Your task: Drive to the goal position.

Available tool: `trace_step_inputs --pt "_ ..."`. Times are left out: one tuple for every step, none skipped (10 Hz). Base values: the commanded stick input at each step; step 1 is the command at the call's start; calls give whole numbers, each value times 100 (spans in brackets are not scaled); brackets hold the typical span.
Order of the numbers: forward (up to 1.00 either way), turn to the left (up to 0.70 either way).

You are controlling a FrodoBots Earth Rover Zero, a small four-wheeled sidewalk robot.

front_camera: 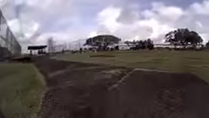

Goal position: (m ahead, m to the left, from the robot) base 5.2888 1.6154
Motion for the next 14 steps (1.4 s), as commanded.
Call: trace_step_inputs --pt "85 34" --pt "85 33" --pt "85 30" --pt "85 26" --pt "85 17" --pt "85 3" --pt "85 0" --pt "85 0" --pt "85 0" --pt "85 0" --pt "85 0" --pt "85 0" --pt "85 1" --pt "85 13"
